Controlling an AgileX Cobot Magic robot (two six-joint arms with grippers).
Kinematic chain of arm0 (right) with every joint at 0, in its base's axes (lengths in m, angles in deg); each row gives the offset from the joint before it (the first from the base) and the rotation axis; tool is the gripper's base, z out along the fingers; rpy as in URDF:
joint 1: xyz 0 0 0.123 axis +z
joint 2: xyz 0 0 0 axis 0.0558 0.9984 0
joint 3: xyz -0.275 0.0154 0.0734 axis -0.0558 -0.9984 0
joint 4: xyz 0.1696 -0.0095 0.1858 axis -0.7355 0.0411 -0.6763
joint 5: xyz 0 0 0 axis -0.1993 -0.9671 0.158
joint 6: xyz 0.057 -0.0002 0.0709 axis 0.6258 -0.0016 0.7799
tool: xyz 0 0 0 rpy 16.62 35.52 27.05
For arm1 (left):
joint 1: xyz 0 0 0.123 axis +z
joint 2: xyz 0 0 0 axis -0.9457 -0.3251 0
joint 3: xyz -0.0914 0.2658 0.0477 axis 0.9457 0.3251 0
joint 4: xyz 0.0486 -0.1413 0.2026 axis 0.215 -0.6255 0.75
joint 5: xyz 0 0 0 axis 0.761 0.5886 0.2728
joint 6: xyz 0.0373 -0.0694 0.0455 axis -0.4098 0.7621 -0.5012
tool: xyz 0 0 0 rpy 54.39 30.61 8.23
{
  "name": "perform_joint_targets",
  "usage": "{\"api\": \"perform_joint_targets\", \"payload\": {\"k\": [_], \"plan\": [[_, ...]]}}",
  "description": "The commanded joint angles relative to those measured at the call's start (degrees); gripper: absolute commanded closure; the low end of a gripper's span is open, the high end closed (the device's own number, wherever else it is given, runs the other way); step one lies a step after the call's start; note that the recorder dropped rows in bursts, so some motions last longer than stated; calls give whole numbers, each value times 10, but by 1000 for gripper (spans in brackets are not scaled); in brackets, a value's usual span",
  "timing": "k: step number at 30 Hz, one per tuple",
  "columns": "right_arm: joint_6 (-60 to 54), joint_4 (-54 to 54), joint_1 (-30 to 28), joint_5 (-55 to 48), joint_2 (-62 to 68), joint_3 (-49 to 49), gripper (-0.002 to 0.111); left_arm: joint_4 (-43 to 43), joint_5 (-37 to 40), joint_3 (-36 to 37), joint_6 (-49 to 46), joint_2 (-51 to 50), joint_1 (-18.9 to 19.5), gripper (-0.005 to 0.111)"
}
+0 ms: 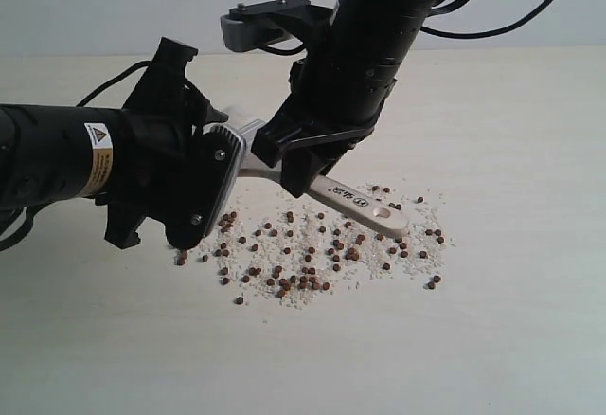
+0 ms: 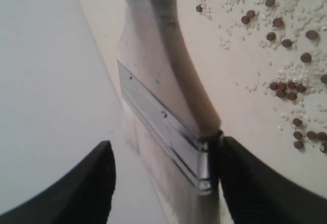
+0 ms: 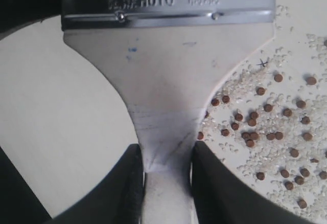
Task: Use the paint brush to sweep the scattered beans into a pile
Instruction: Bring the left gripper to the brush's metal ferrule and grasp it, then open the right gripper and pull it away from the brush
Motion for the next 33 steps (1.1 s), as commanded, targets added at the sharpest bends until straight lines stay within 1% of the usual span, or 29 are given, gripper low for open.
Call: {"api": "perform_joint_targets", "payload": {"k": [1,4,9,11,18,20,27,31,33], "plan": [[2,-5,-3,1,-3,4,108,-1,-3,-4,10,-13,-4,62],[2,-4,-3,1,-3,4,108,-1,-2,-4,10,-15,-4,76],[5,-3,-3,6,-3,4,108,-1,21,-4,-41,-15,-4,100],[13,-3,-3,13,-3,4,108,-1,27,-4,-50,-15,-4,107],[13,-4,-3,23,-3,4,108,-1,29,-4,-50,-15,-4,107],[13,-3,-3,28,-3,4,105,-1,30,-4,-50,-15,-4,107],[18,2,-3,34,-3,4,83,-1,50,-3,-46,-15,-4,107],[18,10,-3,34,-3,4,67,-1,50,-3,-46,-15,-4,107],[18,11,-3,34,-3,4,62,-1,49,-3,-46,-15,-4,107]]}}
